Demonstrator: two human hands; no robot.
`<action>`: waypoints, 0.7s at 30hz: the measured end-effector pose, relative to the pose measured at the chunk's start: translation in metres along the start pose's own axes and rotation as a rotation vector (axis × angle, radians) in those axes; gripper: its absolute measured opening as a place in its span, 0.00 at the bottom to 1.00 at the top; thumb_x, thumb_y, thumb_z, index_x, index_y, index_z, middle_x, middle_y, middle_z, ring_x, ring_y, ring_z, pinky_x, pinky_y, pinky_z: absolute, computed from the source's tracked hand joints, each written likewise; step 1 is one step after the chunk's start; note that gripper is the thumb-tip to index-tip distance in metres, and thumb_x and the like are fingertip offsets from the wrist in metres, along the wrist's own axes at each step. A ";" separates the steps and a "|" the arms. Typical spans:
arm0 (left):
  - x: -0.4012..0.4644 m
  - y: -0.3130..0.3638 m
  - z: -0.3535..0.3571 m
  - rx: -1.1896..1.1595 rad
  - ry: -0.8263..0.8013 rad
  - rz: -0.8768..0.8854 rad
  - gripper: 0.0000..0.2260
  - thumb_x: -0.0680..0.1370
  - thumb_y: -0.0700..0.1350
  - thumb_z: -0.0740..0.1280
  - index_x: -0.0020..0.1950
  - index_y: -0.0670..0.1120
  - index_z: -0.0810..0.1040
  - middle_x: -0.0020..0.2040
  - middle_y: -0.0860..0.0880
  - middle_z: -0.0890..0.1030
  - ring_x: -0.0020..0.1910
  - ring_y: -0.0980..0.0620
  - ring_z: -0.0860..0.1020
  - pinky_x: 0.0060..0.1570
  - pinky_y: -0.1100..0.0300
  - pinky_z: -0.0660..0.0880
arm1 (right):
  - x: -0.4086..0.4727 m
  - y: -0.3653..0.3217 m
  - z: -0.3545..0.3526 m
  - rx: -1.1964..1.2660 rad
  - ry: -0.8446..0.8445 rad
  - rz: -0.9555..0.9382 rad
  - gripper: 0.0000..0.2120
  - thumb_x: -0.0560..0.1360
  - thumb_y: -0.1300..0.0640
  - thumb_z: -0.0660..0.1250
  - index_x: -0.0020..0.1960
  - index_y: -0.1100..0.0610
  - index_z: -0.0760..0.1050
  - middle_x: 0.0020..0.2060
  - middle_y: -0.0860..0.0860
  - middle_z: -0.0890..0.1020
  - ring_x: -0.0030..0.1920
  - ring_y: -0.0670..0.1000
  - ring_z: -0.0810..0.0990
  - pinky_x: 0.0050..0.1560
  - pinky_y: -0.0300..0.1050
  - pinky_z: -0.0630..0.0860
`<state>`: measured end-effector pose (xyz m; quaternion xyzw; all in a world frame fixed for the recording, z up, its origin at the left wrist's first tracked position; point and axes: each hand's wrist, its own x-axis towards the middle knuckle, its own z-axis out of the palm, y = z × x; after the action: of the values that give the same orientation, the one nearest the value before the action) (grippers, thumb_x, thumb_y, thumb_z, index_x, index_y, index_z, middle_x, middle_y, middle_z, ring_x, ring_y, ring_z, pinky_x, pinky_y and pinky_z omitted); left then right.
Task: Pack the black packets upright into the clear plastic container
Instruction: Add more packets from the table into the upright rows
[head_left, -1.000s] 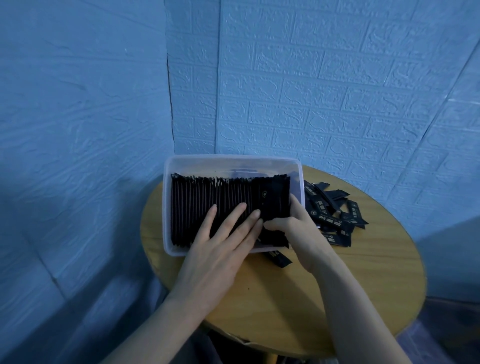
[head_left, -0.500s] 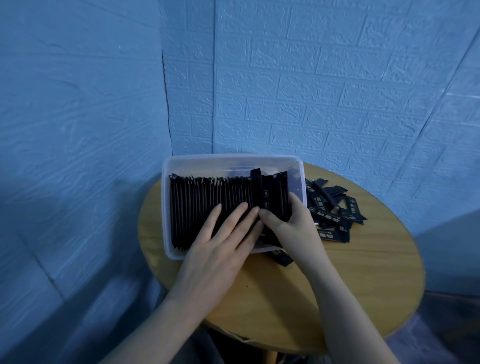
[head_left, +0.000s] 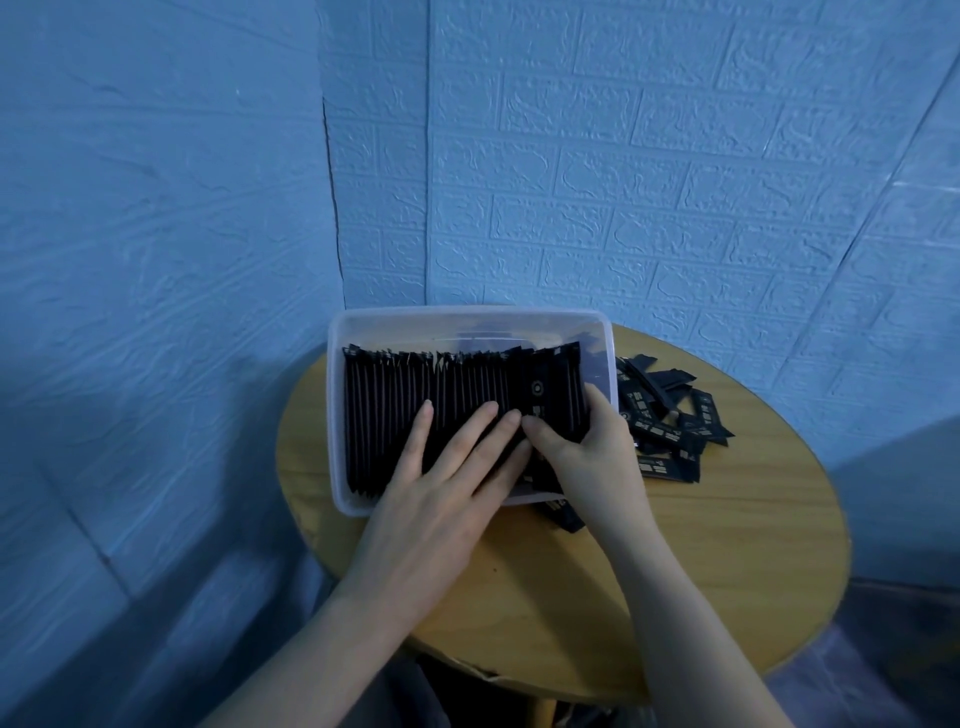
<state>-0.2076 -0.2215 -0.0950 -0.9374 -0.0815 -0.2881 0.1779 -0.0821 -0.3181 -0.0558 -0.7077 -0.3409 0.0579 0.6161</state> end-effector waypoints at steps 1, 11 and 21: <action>0.000 0.000 0.000 0.002 0.003 -0.002 0.29 0.74 0.37 0.63 0.76 0.44 0.66 0.78 0.44 0.61 0.78 0.44 0.58 0.70 0.33 0.60 | 0.000 0.000 0.000 0.016 0.002 0.006 0.09 0.74 0.60 0.71 0.53 0.53 0.77 0.45 0.46 0.84 0.48 0.43 0.82 0.51 0.42 0.79; 0.004 0.002 0.000 0.068 0.028 0.109 0.25 0.77 0.39 0.50 0.73 0.46 0.70 0.77 0.41 0.63 0.76 0.42 0.62 0.68 0.35 0.65 | 0.001 0.006 -0.002 0.188 0.027 0.075 0.07 0.76 0.62 0.68 0.49 0.51 0.78 0.41 0.46 0.85 0.45 0.43 0.83 0.47 0.42 0.78; 0.010 0.002 0.004 0.121 0.051 0.072 0.23 0.80 0.42 0.52 0.75 0.42 0.67 0.79 0.41 0.59 0.78 0.42 0.56 0.72 0.40 0.57 | -0.001 0.003 -0.004 0.161 0.073 -0.043 0.07 0.76 0.62 0.68 0.50 0.50 0.77 0.40 0.42 0.84 0.44 0.40 0.82 0.42 0.31 0.75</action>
<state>-0.1972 -0.2216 -0.0931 -0.9196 -0.0606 -0.2999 0.2466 -0.0799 -0.3217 -0.0584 -0.6499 -0.3274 0.0459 0.6843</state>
